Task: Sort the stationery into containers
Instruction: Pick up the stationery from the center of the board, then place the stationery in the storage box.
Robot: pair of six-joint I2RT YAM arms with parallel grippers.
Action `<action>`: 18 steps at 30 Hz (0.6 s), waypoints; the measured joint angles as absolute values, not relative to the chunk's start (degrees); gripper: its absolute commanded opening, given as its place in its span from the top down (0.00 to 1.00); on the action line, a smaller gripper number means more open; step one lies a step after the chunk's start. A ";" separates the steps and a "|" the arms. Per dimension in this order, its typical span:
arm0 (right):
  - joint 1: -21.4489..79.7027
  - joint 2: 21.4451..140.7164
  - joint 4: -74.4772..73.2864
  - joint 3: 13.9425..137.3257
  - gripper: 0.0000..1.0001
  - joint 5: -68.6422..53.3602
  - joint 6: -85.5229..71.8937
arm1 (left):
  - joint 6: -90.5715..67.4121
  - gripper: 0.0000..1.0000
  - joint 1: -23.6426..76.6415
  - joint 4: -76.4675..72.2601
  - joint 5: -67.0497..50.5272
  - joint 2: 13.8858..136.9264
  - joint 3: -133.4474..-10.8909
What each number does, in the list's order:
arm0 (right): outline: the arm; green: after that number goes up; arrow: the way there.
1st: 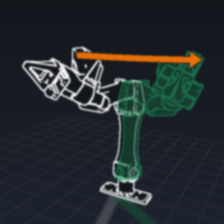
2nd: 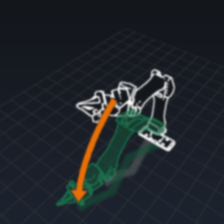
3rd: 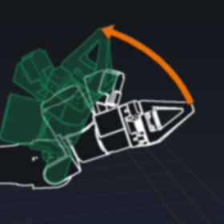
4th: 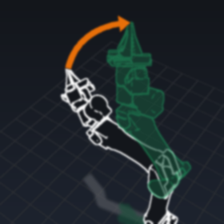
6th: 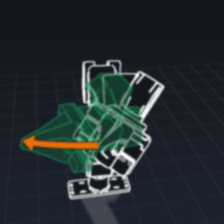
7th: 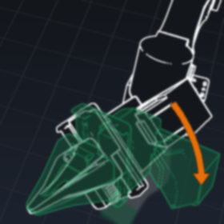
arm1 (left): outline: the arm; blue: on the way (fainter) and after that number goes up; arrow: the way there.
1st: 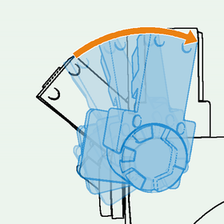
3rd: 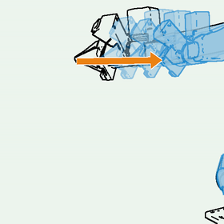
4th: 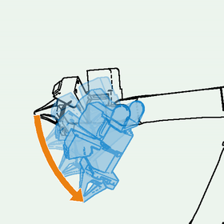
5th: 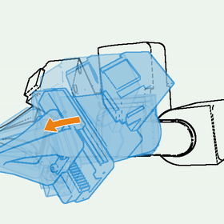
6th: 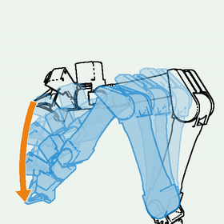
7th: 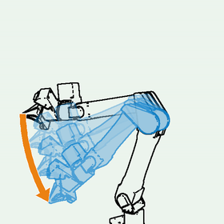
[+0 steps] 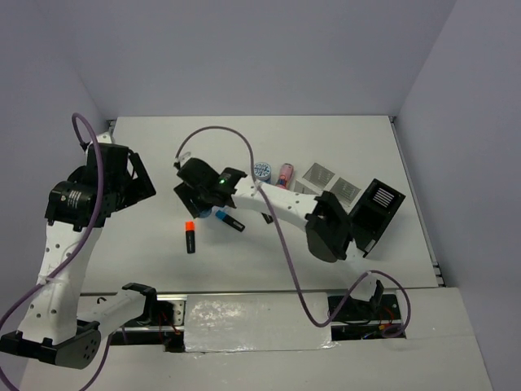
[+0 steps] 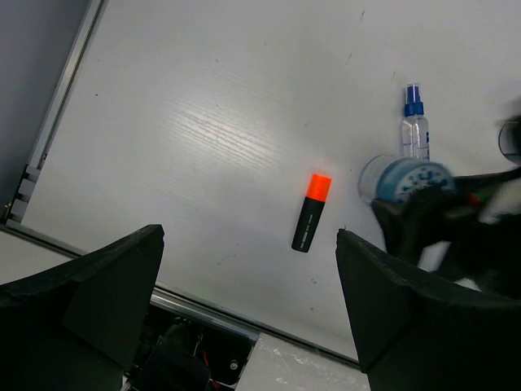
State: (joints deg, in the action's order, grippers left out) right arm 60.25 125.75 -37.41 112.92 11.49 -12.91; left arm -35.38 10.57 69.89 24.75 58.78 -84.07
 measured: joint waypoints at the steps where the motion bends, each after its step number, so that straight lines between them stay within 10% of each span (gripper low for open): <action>1: 59.88 123.44 -37.58 112.92 0.88 11.46 -12.91 | -34.94 0.01 10.57 69.78 24.67 58.78 -83.99; 18: 24.05 84.99 -37.32 88.23 1.00 16.23 -14.55 | -34.41 0.01 10.57 65.87 20.49 57.54 -80.03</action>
State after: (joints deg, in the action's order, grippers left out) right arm 24.05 84.99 -37.32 88.23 16.23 -14.55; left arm -34.41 10.57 65.87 20.49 57.54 -80.03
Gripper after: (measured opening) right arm 0.728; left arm 0.993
